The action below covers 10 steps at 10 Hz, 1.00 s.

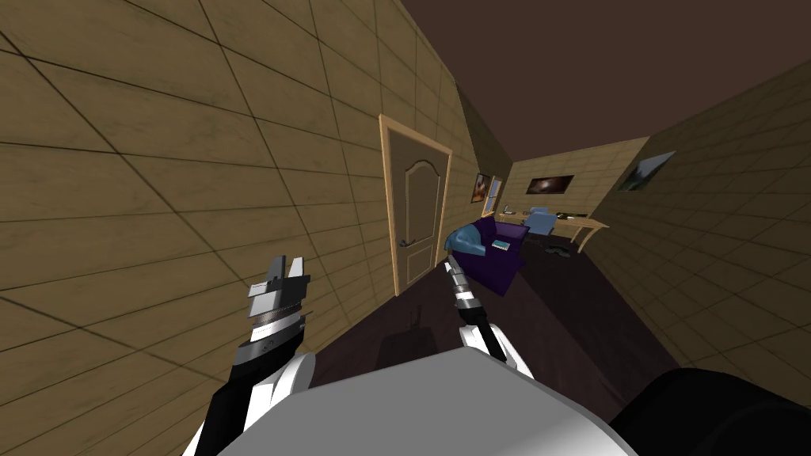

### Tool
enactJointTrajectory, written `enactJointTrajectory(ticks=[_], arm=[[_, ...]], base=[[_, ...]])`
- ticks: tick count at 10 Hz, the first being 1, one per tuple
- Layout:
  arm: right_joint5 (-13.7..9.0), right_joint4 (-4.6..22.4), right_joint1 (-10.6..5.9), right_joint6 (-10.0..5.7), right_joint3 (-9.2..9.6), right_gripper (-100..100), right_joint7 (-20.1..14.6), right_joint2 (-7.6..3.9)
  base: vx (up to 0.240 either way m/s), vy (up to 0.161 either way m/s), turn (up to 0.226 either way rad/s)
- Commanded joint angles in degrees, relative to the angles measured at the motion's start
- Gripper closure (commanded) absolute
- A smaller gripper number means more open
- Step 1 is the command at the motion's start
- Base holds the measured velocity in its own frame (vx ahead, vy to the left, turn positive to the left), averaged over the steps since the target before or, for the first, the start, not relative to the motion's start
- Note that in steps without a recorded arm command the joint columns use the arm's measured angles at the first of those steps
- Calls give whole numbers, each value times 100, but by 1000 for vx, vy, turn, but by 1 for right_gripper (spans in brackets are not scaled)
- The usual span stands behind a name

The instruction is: Pull the door open

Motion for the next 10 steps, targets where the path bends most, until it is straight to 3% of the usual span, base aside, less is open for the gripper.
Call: enactJointTrajectory(ticks=[1,10], arm=[[19,261,-118,-69,2,-100,-78,-63],[161,1581,-686,-451,83,-100,-616,-455]], base=[[58,-6,50],[72,-13,70]])
